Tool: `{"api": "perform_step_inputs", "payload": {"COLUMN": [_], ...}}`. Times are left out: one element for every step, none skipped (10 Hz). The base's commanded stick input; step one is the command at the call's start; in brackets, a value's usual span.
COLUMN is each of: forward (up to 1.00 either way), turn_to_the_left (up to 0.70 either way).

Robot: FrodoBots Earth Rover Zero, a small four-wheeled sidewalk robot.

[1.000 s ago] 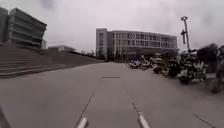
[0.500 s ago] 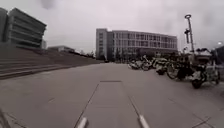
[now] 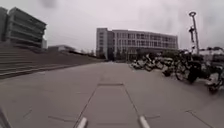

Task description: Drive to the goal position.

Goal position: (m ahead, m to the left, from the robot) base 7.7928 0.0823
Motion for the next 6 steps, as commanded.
{"api": "perform_step_inputs", "payload": {"forward": [1.00, 1.00, 1.00, 1.00, 1.00, 1.00], "turn_to_the_left": [0.00, 0.00, 0.00, 0.00, 0.00, 0.00]}}
